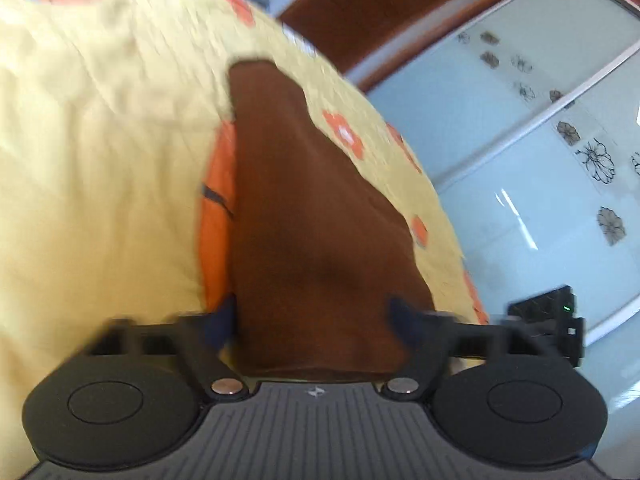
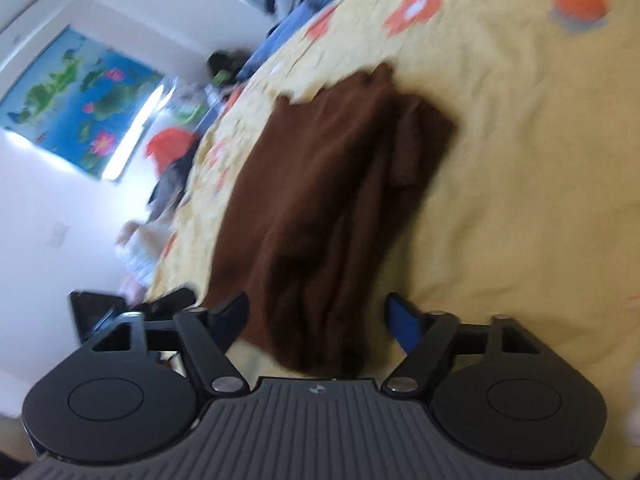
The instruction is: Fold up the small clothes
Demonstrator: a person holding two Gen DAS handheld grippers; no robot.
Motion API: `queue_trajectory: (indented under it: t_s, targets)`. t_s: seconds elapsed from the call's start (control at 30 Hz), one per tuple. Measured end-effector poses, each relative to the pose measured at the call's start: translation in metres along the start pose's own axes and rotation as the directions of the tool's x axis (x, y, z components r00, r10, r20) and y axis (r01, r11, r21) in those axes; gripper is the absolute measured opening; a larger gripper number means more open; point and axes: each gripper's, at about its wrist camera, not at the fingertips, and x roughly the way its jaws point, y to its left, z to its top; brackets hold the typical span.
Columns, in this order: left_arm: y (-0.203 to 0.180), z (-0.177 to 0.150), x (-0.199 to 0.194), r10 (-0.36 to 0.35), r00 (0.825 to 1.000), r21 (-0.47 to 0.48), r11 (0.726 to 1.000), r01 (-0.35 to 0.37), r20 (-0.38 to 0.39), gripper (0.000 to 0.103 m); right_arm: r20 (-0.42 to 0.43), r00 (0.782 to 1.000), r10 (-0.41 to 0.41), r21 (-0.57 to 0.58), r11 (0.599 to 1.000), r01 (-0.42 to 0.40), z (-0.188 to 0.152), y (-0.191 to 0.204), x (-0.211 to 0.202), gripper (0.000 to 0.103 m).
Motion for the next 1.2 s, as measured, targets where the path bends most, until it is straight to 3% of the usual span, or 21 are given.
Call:
queue_trajectory:
  t_s: [0.03, 0.07, 0.2, 0.3, 0.33, 0.37, 0.43, 0.5, 0.53, 0.57, 0.6, 0.67, 0.7, 0.77, 0.87, 0.9, 0.97, 1.03, 1.1, 1.2]
  targets:
    - [-0.001, 0.000, 0.006, 0.014, 1.000, -0.014, 1.000, -0.015, -0.027, 0.024, -0.023, 0.999, -0.024, -0.029, 0.999, 0.023, 0.000, 0.003, 0.008, 0.031]
    - [-0.005, -0.002, 0.007, 0.028, 0.999, -0.003, 1.000, -0.028, -0.029, 0.022, -0.027, 0.999, -0.035, -0.067, 0.997, 0.034, 0.001, 0.006, 0.012, 0.025]
    - [-0.032, -0.010, -0.010, 0.027, 1.000, 0.121, 0.992, -0.027, -0.001, 0.019, -0.011, 0.997, -0.072, -0.191, 0.979, 0.069, 0.006, 0.022, -0.007, 0.024]
    - [-0.031, -0.015, 0.004, 0.162, 0.987, 0.215, 0.964, -0.155, -0.013, 0.023, -0.025, 0.994, -0.108, -0.190, 0.977, 0.101, 0.000, 0.015, -0.011, 0.025]
    - [-0.026, -0.018, 0.002, 0.151, 0.989, 0.211, 0.966, -0.149, 0.010, 0.024, -0.012, 0.995, -0.101, -0.173, 0.980, 0.097, -0.005, 0.011, -0.010, 0.024]
    - [-0.024, -0.020, -0.002, 0.150, 0.988, 0.195, 0.969, -0.151, 0.021, 0.026, 0.008, 0.996, -0.084, -0.161, 0.983, 0.084, -0.009, 0.012, -0.013, 0.033]
    - [-0.032, -0.026, -0.014, 0.191, 0.979, 0.200, 0.959, -0.201, 0.066, 0.037, 0.059, 0.994, -0.097, -0.159, 0.982, 0.105, -0.021, 0.020, -0.025, 0.050]
    - [-0.048, -0.043, -0.033, 0.238, 0.955, 0.266, 0.922, -0.279, 0.178, 0.067, 0.146, 0.985, -0.092, -0.156, 0.981, 0.115, -0.039, 0.030, -0.042, 0.065]
    - [-0.058, -0.054, -0.040, 0.248, 0.938, 0.307, 0.897, -0.317, 0.243, 0.074, 0.191, 0.976, -0.108, -0.152, 0.979, 0.138, -0.049, 0.034, -0.049, 0.068]
    - [-0.066, -0.065, -0.045, 0.255, 0.921, 0.331, 0.877, -0.349, 0.294, 0.083, 0.232, 0.962, -0.146, -0.153, 0.971, 0.184, -0.060, 0.039, -0.053, 0.075]
    - [-0.069, -0.076, -0.048, 0.258, 0.910, 0.345, 0.863, -0.368, 0.325, 0.084, 0.262, 0.945, -0.198, -0.167, 0.955, 0.246, -0.071, 0.045, -0.052, 0.080]
    - [-0.076, -0.094, -0.042, 0.290, 0.906, 0.359, 0.847, -0.394, 0.309, 0.084, 0.300, 0.896, -0.329, -0.236, 0.884, 0.403, -0.090, 0.060, -0.042, 0.083]
    - [-0.077, -0.100, -0.035, 0.324, 0.900, 0.355, 0.837, -0.417, 0.293, 0.084, 0.308, 0.867, -0.392, -0.263, 0.840, 0.474, -0.099, 0.066, -0.032, 0.092]
    - [-0.077, -0.108, -0.018, 0.394, 0.881, 0.363, 0.806, -0.468, 0.261, 0.084, 0.302, 0.832, -0.465, -0.305, 0.780, 0.546, -0.111, 0.073, -0.014, 0.103]
    - [-0.080, -0.124, -0.009, 0.475, 0.805, 0.388, 0.708, -0.589, 0.355, 0.086, 0.362, 0.742, -0.563, -0.360, 0.650, 0.669, -0.125, 0.084, 0.008, 0.103]
    - [-0.081, -0.122, -0.004, 0.494, 0.792, 0.392, 0.691, -0.608, 0.358, 0.089, 0.389, 0.724, -0.570, -0.370, 0.623, 0.689, -0.128, 0.088, 0.014, 0.103]
    - [-0.080, -0.120, -0.003, 0.500, 0.791, 0.380, 0.696, -0.609, 0.353, 0.094, 0.403, 0.718, -0.567, -0.337, 0.638, 0.692, -0.129, 0.085, 0.013, 0.103]
    - [-0.079, -0.116, -0.002, 0.506, 0.788, 0.368, 0.700, -0.613, 0.351, 0.097, 0.424, 0.688, -0.588, -0.288, 0.633, 0.719, -0.126, 0.085, 0.017, 0.103]
    - [-0.076, -0.112, 0.002, 0.532, 0.770, 0.336, 0.696, -0.634, 0.352, 0.103, 0.439, 0.663, -0.606, -0.239, 0.633, 0.737, -0.126, 0.085, 0.019, 0.103]
    - [-0.072, -0.106, 0.004, 0.537, 0.760, 0.296, 0.708, -0.642, 0.365, 0.103, 0.467, 0.620, -0.631, -0.175, 0.621, 0.764, -0.128, 0.086, 0.026, 0.103]
